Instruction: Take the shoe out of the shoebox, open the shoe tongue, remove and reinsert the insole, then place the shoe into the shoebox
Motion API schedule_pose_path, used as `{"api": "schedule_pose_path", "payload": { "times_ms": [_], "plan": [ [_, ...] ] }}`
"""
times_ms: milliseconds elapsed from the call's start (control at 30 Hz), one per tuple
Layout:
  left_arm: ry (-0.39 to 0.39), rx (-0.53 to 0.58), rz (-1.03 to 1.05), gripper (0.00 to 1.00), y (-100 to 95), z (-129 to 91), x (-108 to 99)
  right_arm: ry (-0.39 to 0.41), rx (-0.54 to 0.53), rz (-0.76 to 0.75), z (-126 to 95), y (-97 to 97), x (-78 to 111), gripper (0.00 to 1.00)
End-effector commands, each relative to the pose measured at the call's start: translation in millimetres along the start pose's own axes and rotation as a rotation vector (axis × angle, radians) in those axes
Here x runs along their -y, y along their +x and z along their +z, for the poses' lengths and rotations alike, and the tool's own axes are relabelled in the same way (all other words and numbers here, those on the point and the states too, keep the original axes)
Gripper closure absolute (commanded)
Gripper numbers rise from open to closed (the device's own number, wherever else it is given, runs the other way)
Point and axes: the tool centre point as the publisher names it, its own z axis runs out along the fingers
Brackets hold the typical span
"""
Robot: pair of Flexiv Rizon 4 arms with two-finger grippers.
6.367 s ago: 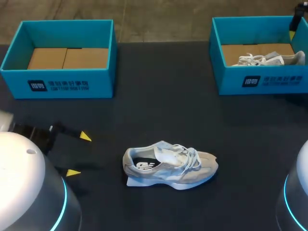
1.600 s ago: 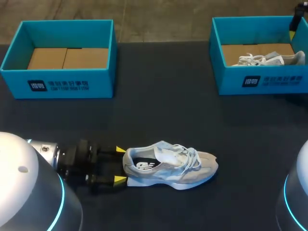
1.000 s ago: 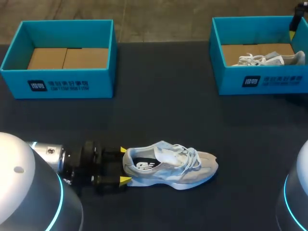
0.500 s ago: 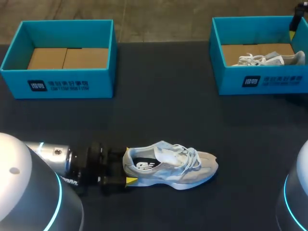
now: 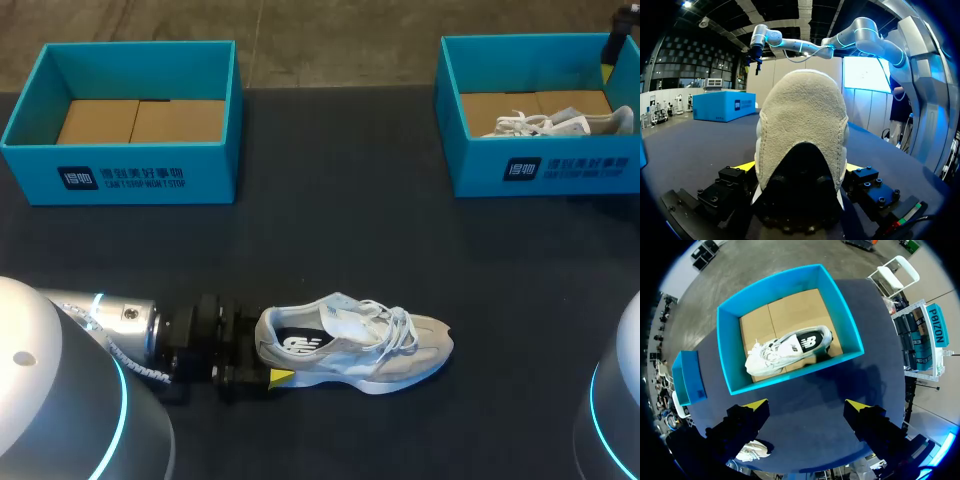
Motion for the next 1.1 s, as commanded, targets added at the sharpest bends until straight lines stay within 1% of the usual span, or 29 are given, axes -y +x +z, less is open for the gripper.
{"api": "schedule_pose_path", "payload": {
  "times_ms": [33, 533, 567, 600, 633, 667, 900, 933, 1100],
  "plan": [
    [0.000, -0.003, 0.001, 0.00, 1.4, 6.5, -2.2, 0.000, 0.001, 0.001, -0.1, 0.3, 0.1, 0.00],
    [0.008, -0.010, -0.002, 0.00, 2.8, 11.1, -1.9, 0.000, 0.001, 0.001, -0.1, 0.3, 0.1, 0.00],
    [0.009, -0.010, -0.001, 0.03, 2.9, 11.1, -1.8, 0.000, 0.001, 0.001, -0.1, 0.3, 0.1, 0.00],
    [0.009, -0.011, 0.000, 0.45, 2.9, 11.2, -1.8, 0.000, 0.001, 0.001, -0.1, 0.3, 0.1, 0.00],
    [0.009, -0.011, 0.001, 0.82, 2.9, 11.2, -1.8, 0.000, 0.001, 0.001, -0.1, 0.3, 0.1, 0.00],
    [0.009, -0.013, 0.003, 1.00, 2.5, 11.1, -1.9, 0.000, 0.001, 0.001, -0.1, 0.3, 0.1, 0.00],
    [0.001, -0.036, 0.013, 1.00, -3.3, 8.7, -4.8, 0.000, 0.001, 0.001, -0.1, 0.3, 0.1, 0.00],
    [0.000, -0.056, 0.012, 1.00, -4.7, 8.3, -5.0, 0.000, 0.001, 0.001, -0.1, 0.3, 0.1, 0.00],
    [-0.016, -0.074, 0.008, 1.00, -14.4, 7.4, -2.9, 0.000, 0.001, 0.001, -0.1, 0.3, 0.1, 0.00]
  ]
}}
